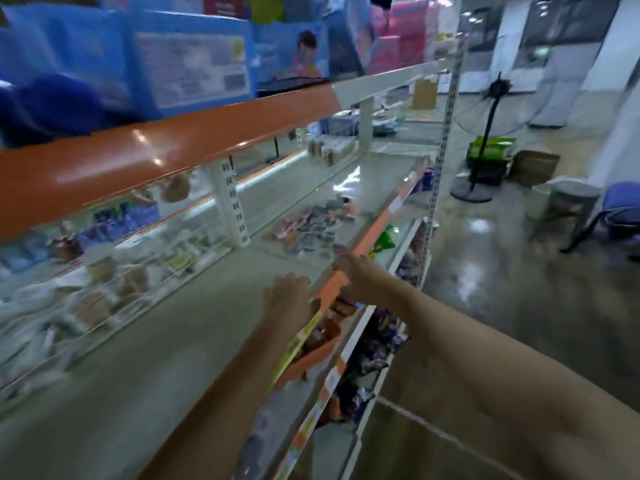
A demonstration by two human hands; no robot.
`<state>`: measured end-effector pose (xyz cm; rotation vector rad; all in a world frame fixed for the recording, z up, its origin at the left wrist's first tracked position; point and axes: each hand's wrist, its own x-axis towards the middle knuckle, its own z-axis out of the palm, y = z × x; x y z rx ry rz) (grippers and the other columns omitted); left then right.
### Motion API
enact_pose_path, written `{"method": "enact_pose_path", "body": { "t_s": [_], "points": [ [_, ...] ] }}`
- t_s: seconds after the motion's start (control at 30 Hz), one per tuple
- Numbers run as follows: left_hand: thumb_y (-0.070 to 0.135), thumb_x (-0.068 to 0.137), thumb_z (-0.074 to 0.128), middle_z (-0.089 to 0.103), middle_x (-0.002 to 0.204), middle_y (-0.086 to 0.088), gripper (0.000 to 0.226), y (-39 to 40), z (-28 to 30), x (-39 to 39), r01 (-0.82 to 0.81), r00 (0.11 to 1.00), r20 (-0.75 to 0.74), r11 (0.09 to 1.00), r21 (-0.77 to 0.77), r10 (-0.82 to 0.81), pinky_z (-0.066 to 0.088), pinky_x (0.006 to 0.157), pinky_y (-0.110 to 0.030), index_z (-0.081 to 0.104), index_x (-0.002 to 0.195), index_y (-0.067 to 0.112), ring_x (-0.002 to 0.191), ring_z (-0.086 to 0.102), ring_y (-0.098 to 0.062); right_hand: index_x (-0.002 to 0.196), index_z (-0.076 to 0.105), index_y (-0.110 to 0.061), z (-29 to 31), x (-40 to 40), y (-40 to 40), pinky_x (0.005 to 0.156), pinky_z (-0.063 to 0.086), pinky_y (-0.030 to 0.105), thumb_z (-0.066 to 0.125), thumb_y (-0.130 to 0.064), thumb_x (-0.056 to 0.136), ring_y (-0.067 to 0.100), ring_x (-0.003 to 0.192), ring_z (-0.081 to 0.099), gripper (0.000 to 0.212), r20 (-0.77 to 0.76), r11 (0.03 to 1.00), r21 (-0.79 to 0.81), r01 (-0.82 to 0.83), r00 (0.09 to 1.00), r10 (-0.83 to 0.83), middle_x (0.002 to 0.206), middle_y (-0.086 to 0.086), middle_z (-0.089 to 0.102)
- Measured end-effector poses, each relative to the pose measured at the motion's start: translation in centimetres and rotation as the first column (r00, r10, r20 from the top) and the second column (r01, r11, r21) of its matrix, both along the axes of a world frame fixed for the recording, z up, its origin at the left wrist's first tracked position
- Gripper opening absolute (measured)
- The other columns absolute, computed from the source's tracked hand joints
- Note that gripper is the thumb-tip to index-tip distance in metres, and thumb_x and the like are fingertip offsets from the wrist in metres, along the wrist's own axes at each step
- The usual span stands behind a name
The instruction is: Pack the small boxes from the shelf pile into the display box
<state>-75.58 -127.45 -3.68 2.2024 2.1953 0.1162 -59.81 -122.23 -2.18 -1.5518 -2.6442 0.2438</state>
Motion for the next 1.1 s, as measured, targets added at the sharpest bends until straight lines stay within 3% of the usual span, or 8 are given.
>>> {"method": "enact_pose_path", "body": {
  "t_s": [0.37,0.57,0.73,0.93,1.1],
  "points": [
    [0.046,0.089,0.047,0.056,0.122,-0.006,0.041,18.7,-2.1,3.6,0.031,0.999,-0.033,0.991,0.134,-0.027,0.041,0.087,-0.036,0.056,0.119,0.021,0.111,0.052,-0.028,0.137,0.040,-0.014,-3.3,4.6,16.8,0.098,0.043,0.042,0.052,-0.019,0.090,0.029,0.125,0.040,0.050,-0.089,0.994,-0.049,0.100,0.991,-0.104,0.136,0.010,0.042],
    [0.031,0.089,0.050,0.059,0.119,-0.005,0.033,27.5,-2.5,1.5,-0.042,0.999,0.017,0.992,0.115,0.040,0.043,0.086,-0.032,0.058,0.120,0.022,0.109,0.054,-0.023,0.136,0.040,-0.010,-4.0,4.2,25.8,0.093,0.041,0.036,0.050,-0.016,0.088,0.032,0.124,0.044,0.049,-0.106,0.994,-0.048,0.103,0.989,-0.107,0.135,0.015,0.044],
    [0.027,0.089,0.051,0.059,0.120,-0.008,0.042,31.7,-3.1,-0.1,-0.140,0.990,0.009,0.987,0.077,0.140,0.040,0.099,-0.042,0.047,0.131,0.023,0.112,0.054,-0.028,0.129,0.045,-0.007,-5.5,3.7,30.7,0.087,0.042,0.035,0.048,-0.018,0.091,0.031,0.116,0.049,0.039,-0.146,0.996,-0.024,0.088,0.985,-0.091,0.125,0.014,0.048],
    [0.026,0.090,0.052,0.054,0.124,0.000,0.033,35.0,-3.7,0.7,-0.096,0.995,0.029,0.992,0.080,0.094,0.044,0.089,-0.035,0.054,0.123,0.025,0.113,0.051,-0.020,0.132,0.043,-0.007,-6.8,3.1,34.9,0.093,0.043,0.037,0.042,-0.024,0.098,0.028,0.116,0.046,0.038,-0.133,0.999,0.009,0.047,0.990,-0.045,0.128,0.013,0.045],
    [0.028,0.090,0.055,0.053,0.123,0.002,0.030,36.3,-4.3,2.1,-0.151,0.988,-0.011,0.988,0.046,0.151,0.041,0.081,-0.029,0.055,0.120,0.028,0.113,0.050,-0.017,0.126,0.048,-0.006,-7.8,3.6,36.9,0.092,0.040,0.036,0.037,-0.032,0.100,0.029,0.114,0.046,0.038,-0.152,0.998,0.016,-0.060,0.986,0.062,0.125,0.013,0.050]
  ]
}}
